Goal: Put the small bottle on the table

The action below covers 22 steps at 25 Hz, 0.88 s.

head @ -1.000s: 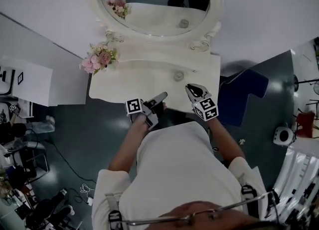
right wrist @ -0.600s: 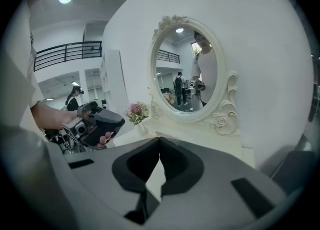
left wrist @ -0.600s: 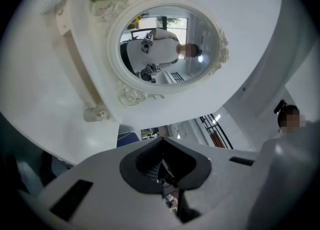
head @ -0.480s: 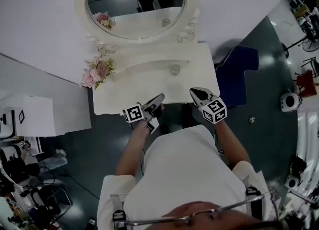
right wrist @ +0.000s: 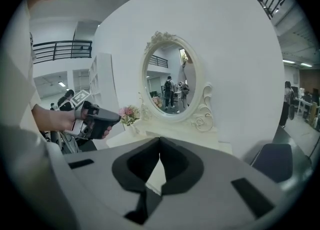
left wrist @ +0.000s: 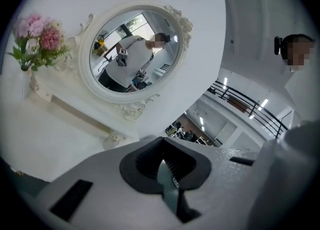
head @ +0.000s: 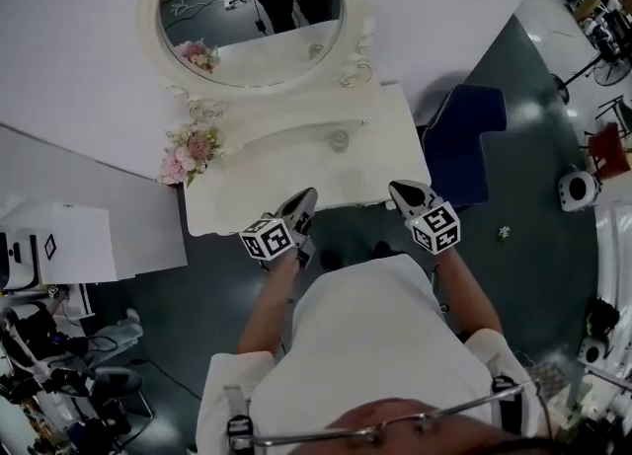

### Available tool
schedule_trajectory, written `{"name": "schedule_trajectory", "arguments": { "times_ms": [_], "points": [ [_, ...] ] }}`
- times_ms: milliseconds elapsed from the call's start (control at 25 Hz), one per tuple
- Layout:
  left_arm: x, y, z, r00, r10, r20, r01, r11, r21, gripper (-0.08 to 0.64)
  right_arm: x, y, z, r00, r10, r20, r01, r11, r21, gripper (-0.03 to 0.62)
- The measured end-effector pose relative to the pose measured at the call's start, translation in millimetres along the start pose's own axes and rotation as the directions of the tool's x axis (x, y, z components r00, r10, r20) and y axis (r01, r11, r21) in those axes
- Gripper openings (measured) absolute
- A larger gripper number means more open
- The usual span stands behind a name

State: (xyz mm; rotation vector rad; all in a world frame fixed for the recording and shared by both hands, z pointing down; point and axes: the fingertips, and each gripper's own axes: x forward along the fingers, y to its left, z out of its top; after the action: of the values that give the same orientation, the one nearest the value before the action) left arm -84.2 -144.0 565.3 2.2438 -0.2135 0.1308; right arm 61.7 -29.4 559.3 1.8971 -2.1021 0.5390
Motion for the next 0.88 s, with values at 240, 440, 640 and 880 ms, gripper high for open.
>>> {"name": "schedule_trajectory", "arguments": {
  "times_ms": [240, 440, 640, 880],
  "points": [
    [6.6, -20.3, 2.5, 0.998, 0.053, 0.043, -0.057, 0.994, 0.092, 0.003, -14.2, -24.5, 8.0, 1.000, 0.019, 0.013, -0.019, 0.999, -0.029, 0.006],
    [5.5, -33.5, 2.6, 0.993, 0.087, 0.075, -0.102, 0.971, 0.218, 0.003, -15.1, -33.9, 18.2, 0.998, 0.040, 0.042, -0.036, 0.993, -0.111, 0.006],
    [3.2, -45.0, 4.5, 0.988, 0.105, 0.115, -0.134, 0.949, 0.285, 0.003, -12.1, -41.5, 23.0, 0.996, 0.076, 0.046, -0.070, 0.990, -0.126, 0.006],
    [2.0, -48.3, 2.0, 0.985, 0.119, 0.128, -0.153, 0.944, 0.291, 0.003, -17.0, -45.7, 23.3, 0.992, 0.115, 0.061, -0.110, 0.991, -0.078, 0.006]
  ]
}}
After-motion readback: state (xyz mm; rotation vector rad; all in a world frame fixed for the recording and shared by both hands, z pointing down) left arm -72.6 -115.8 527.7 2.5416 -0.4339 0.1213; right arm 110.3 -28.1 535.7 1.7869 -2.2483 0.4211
